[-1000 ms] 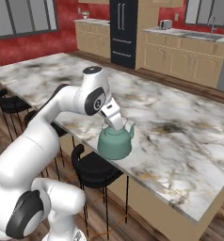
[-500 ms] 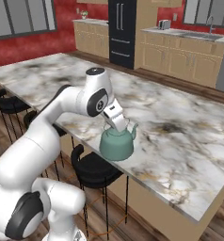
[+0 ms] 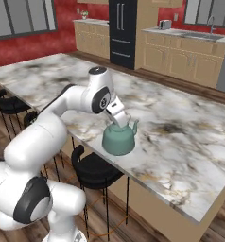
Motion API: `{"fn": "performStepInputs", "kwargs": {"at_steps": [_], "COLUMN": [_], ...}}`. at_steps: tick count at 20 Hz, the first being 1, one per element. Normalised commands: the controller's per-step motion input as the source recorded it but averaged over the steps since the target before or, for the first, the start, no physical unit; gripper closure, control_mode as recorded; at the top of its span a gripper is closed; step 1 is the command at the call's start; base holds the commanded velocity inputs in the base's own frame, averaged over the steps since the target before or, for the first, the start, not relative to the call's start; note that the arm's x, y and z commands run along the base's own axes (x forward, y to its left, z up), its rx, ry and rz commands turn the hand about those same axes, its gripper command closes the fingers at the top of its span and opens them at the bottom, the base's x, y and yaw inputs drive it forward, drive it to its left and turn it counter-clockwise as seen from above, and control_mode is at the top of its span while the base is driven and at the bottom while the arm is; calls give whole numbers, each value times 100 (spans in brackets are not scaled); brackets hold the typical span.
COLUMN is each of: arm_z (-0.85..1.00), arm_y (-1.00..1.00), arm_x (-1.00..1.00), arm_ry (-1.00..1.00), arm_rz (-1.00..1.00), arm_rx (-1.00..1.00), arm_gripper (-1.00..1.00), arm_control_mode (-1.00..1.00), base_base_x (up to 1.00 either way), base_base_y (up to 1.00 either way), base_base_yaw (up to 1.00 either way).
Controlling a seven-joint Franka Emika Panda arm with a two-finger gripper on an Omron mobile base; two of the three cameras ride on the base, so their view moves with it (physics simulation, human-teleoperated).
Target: The kettle is done boiling. Turn off the stove, then wait for 300 timesteps before moving the kettle to the dining table.
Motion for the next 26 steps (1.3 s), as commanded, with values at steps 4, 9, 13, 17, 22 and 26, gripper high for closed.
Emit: {"fn": "performStepInputs", "kwargs": {"at_steps": [4, 9, 13, 17, 22, 26], "arm_z": [0, 0, -4, -9, -12, -13], "arm_y": [1, 0, 0, 0, 0, 0], "arm_x": [44, 36, 30, 28, 23, 16], "arm_ry": [0, 0, 0, 0, 0, 0], "arm_rz": [0, 0, 0, 0, 0, 1], "arm_rx": [0, 0, 0, 0, 0, 0], "arm_gripper": [100, 100, 100, 100, 100, 100], "arm_control_mode": [-100, -100, -100, -100, -100, -100], "base_base_x": [0, 0, 0, 0, 0, 0], "base_base_y": [0, 0, 0, 0, 0, 0], "base_base_yaw": [0, 0, 0, 0, 0, 0]}}
